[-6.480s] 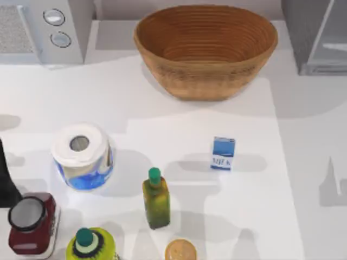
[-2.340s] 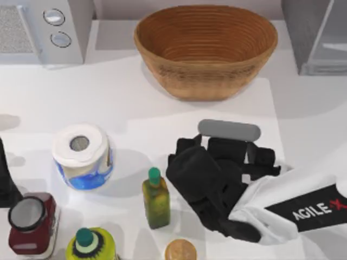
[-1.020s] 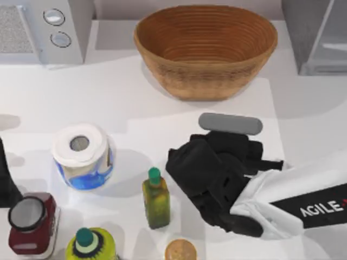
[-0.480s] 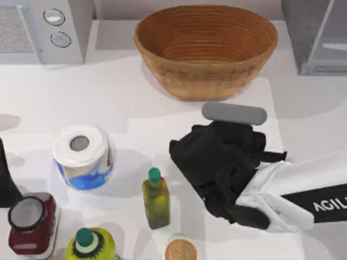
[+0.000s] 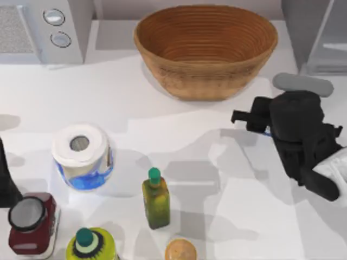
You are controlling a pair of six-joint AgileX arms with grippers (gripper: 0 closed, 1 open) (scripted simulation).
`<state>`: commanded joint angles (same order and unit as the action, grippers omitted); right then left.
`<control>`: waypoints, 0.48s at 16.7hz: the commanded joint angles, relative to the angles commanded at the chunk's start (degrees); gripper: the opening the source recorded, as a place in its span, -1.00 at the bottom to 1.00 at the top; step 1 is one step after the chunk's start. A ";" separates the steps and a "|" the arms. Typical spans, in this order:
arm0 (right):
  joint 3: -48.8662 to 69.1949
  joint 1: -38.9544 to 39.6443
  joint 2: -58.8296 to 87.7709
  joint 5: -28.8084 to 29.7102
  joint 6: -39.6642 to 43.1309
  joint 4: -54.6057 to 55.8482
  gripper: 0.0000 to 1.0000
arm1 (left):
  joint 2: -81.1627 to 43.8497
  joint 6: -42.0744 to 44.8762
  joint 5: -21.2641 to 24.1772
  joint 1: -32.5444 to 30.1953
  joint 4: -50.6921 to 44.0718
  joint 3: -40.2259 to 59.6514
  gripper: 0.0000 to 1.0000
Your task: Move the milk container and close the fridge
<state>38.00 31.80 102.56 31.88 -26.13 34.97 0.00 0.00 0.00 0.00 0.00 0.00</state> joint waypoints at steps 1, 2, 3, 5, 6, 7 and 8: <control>-2.29 -3.70 -0.97 -3.34 2.27 2.91 -1.00 | 0.00 0.00 0.00 0.00 0.00 0.00 1.00; -4.65 -7.44 -2.07 -6.79 4.80 5.93 -1.00 | 0.00 0.00 0.00 0.00 0.00 0.00 1.00; -6.94 -11.14 -3.38 -10.27 7.52 9.03 -1.00 | 0.00 0.00 0.00 0.00 0.00 0.00 1.00; -10.76 -18.04 -6.78 -16.90 13.20 15.22 -1.00 | 0.00 0.00 0.00 0.00 0.00 0.00 1.00; -12.20 -21.10 -8.66 -19.88 15.93 18.23 -1.00 | 0.00 0.00 0.00 0.00 0.00 0.00 1.00; -13.34 -23.84 -10.56 -22.57 18.47 21.09 -1.00 | 0.00 0.00 0.00 0.00 0.00 0.00 1.00; -14.20 -26.20 -12.37 -24.89 20.69 23.64 -1.00 | 0.00 0.00 0.00 0.00 0.00 0.00 1.00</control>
<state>23.81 5.60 90.19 6.99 -5.44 58.62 0.00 0.00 0.00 0.00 0.00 0.00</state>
